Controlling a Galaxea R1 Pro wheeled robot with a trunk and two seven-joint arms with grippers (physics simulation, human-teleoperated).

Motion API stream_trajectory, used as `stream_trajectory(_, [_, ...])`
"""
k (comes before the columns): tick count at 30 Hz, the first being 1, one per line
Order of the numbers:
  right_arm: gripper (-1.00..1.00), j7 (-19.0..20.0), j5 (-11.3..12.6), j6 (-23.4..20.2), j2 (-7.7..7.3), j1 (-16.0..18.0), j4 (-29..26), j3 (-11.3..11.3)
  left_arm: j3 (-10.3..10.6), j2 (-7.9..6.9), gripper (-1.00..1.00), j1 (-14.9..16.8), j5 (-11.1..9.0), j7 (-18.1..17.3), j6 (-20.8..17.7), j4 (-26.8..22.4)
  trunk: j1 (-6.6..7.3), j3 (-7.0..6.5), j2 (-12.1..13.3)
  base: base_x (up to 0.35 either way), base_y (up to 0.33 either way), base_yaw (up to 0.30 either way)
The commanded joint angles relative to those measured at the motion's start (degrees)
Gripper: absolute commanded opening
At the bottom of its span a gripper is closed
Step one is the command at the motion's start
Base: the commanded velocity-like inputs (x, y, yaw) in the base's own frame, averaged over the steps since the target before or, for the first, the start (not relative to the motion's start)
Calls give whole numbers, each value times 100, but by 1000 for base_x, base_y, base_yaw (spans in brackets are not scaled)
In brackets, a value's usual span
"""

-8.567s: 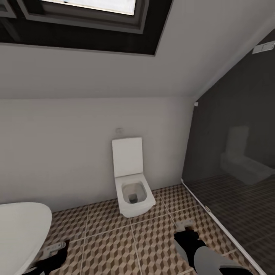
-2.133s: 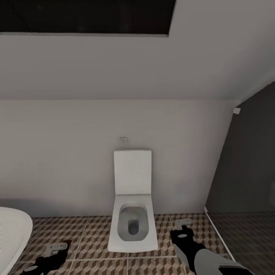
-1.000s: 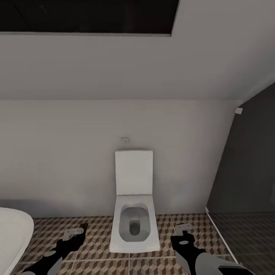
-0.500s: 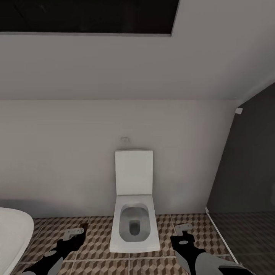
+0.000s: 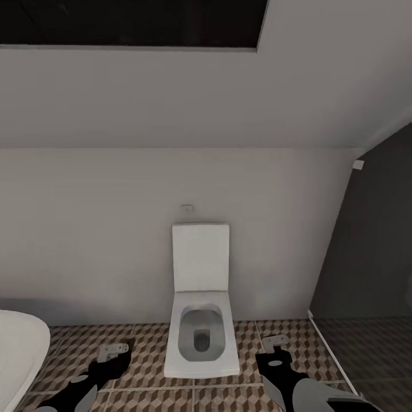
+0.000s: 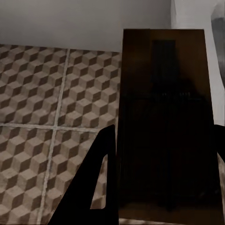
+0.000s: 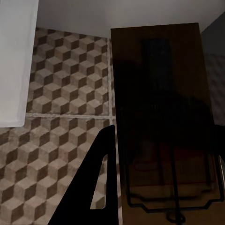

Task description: Take the four mousetraps from the cabinet in the bathroom and place them on the bathroom floor. Make sure all four end up on the same floor surface, and ensure that at least two of them are either under or directly next to the same bathroom sink.

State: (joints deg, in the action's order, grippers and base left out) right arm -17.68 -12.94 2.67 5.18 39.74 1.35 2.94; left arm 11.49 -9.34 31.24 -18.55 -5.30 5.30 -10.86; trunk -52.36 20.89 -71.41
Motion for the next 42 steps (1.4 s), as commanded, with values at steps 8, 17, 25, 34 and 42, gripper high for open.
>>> stream_trajectory(8, [-100,-8,-25,32,9,7,15,32,46,27,-100,5,-46,34,-84,12,-154,132,-285,0,0,0])
stream_trajectory(17, [-100,-7,-30,39,16,7,15,32,54,94,-100,5,-20,360,-90,3,-351,294,-646,0,0,0])
stream_trajectory(25, [-100,30,-26,49,2,7,15,32,62,115,-100,5,-10,479,-91,4,-527,437,-967,0,0,0])
stream_trajectory(34, [-100,50,-32,49,7,7,21,32,66,116,-100,5,-8,502,-90,4,-725,599,-1328,0,0,0])
stream_trajectory(42, [-100,54,-33,56,2,7,23,32,69,129,-100,5,-9,536,-90,13,-901,743,-1649,0,0,0])
